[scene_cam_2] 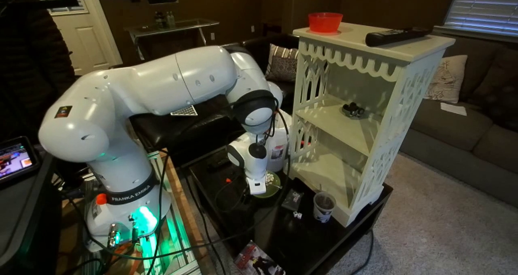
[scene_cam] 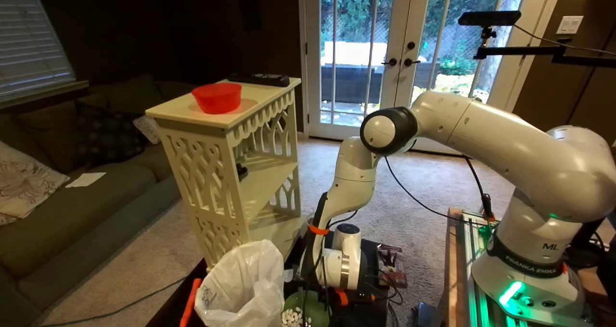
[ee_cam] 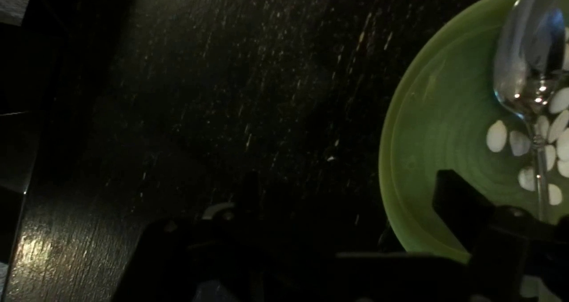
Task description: Put the yellow plate on the top shelf of the shelf.
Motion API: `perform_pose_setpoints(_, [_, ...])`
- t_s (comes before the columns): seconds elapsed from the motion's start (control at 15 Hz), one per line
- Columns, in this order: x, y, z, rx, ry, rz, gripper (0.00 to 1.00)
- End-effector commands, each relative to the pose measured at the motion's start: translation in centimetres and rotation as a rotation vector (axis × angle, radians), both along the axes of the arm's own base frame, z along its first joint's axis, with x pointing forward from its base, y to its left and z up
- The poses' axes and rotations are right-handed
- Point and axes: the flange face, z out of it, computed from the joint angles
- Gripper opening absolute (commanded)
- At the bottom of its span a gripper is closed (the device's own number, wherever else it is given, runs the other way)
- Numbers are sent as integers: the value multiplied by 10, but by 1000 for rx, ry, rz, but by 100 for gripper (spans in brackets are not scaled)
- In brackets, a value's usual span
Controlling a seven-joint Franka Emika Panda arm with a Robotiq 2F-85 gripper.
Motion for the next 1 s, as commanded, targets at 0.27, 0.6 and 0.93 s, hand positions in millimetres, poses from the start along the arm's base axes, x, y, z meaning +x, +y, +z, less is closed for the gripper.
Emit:
perform_pose_setpoints(0.27, [3, -1, -3, 9, -7, 7, 100])
perform_pose_setpoints(0.6, [6, -1, -12, 10, -13, 32, 100])
perform_pose_setpoints(0.93, [12, 10, -18, 0, -30, 138, 100])
